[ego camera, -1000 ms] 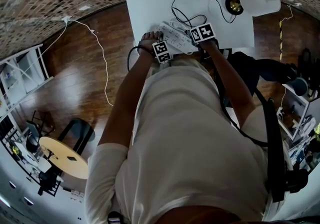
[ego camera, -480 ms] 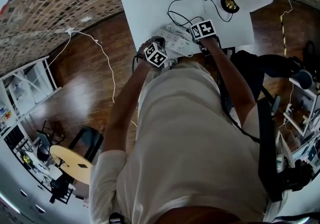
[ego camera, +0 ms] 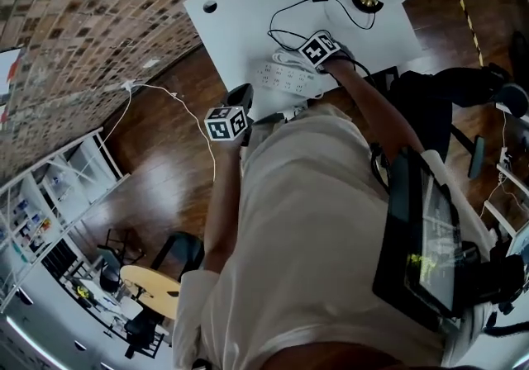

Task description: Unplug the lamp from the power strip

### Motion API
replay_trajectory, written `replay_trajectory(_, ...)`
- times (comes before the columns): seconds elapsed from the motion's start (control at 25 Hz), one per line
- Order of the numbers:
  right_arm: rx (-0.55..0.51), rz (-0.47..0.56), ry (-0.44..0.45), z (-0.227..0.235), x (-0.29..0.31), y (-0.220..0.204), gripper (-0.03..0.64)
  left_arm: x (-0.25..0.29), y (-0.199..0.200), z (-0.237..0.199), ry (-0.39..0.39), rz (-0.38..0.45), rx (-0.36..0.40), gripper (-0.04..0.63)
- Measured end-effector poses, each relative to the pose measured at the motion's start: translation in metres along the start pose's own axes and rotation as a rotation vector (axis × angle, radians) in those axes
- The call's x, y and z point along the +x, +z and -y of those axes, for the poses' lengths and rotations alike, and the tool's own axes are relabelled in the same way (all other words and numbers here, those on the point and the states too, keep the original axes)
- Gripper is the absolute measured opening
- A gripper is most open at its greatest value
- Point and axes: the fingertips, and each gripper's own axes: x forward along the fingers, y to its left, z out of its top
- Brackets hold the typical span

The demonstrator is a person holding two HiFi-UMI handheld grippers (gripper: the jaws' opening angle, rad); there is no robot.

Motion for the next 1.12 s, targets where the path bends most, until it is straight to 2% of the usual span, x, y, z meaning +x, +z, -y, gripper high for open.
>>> replay_trajectory(0.2,0.008,0.021,-0.022,0.004,0.007,-0.003,0.044,-0.022,0.015,-0.001,-0.005,0.073,-0.055,0.002)
replay_trajectory(0.28,0.013,0.027,-0.003,0.002,0.01,-0.003,0.06,-0.024,0.021,0.0,-0.011,0.1,-0.076,0.002)
replay_trajectory(0.52,0.083,0.156,0.113,-0.013,-0.007,0.027,0.22,-0.026,0.033,-0.006,-0.042,0.167,-0.204,0.002)
replay_trajectory(0.72,0.278,0.313,0.05,0.005,-0.044,0.035,0.348,-0.034,0.036,-0.012,-0.067,0.206,-0.271,0.002)
replay_trajectory(0.8,0.345,0.407,0.005,0.012,-0.069,0.03,0.35,-0.038,0.036,-0.013,-0.088,0.229,-0.315,0.002)
replay_trajectory(0.92,0.351,0.529,-0.057,0.014,-0.092,0.02,0.328,-0.045,0.033,-0.015,-0.102,0.258,-0.338,0.002)
replay_trajectory(1.12,0.314,0.567,-0.062,-0.007,-0.098,0.001,0.28,-0.043,0.025,-0.016,-0.111,0.277,-0.343,0.002)
